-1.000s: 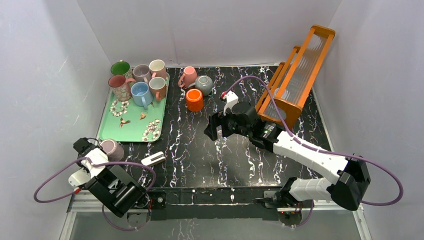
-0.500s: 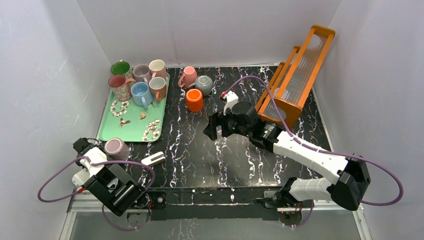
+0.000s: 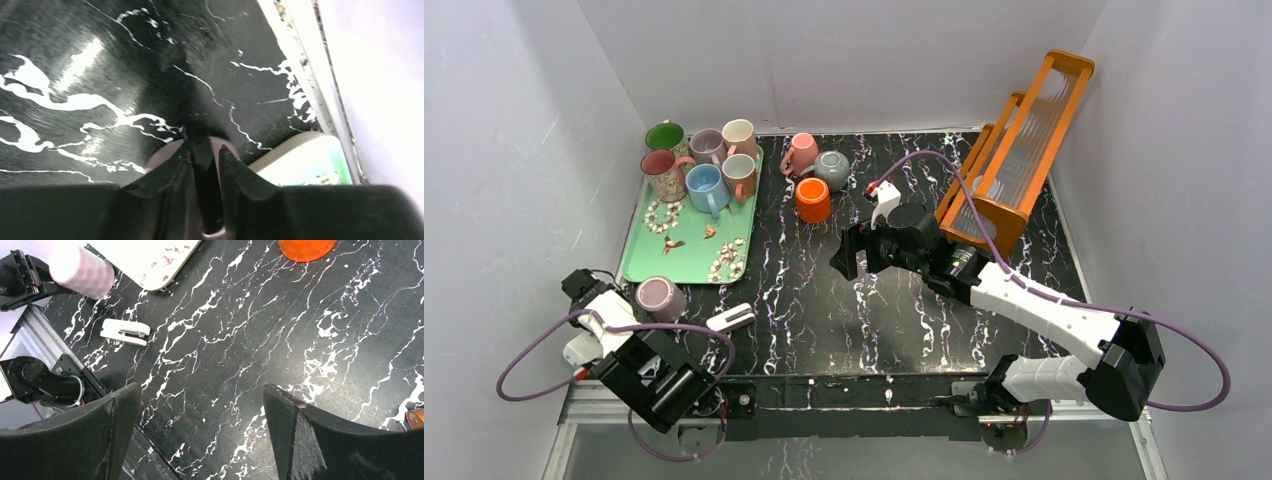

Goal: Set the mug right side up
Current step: Turn over the cup at the corner of the board.

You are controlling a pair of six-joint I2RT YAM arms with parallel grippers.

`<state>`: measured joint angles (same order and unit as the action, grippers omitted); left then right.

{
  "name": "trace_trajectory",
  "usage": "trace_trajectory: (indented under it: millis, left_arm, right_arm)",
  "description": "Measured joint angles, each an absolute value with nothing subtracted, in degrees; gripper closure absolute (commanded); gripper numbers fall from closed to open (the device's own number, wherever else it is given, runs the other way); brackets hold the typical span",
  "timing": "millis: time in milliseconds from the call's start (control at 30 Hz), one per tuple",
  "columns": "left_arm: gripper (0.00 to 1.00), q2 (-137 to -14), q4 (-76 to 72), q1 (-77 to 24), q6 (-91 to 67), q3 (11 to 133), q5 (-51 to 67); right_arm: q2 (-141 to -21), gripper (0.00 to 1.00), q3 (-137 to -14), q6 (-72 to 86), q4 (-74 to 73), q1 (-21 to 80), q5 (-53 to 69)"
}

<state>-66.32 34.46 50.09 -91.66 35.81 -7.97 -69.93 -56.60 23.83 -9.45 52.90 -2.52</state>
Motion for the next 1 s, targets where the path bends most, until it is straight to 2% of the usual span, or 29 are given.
trace_trajectory:
  millis: [133, 633, 1000]
  left_arm:
    - [1.0, -66.2, 34.0, 50.0, -91.5, 36.6, -7.5]
    - [1.0, -62.4, 40.1, 49.4, -87.5, 38.1, -8.3]
    - [1.0, -58.8, 42.3, 45.5, -82.2, 47.8, -12.1]
  right_arm:
    - [-69.9, 0.01, -56.6, 23.9, -9.1, 52.9, -2.3]
    - [-67.5, 0.01, -56.6, 23.8, -9.1, 52.9, -2.3]
    - [-63.7, 0.01, -56.6, 23.7, -9.4, 52.9, -2.6]
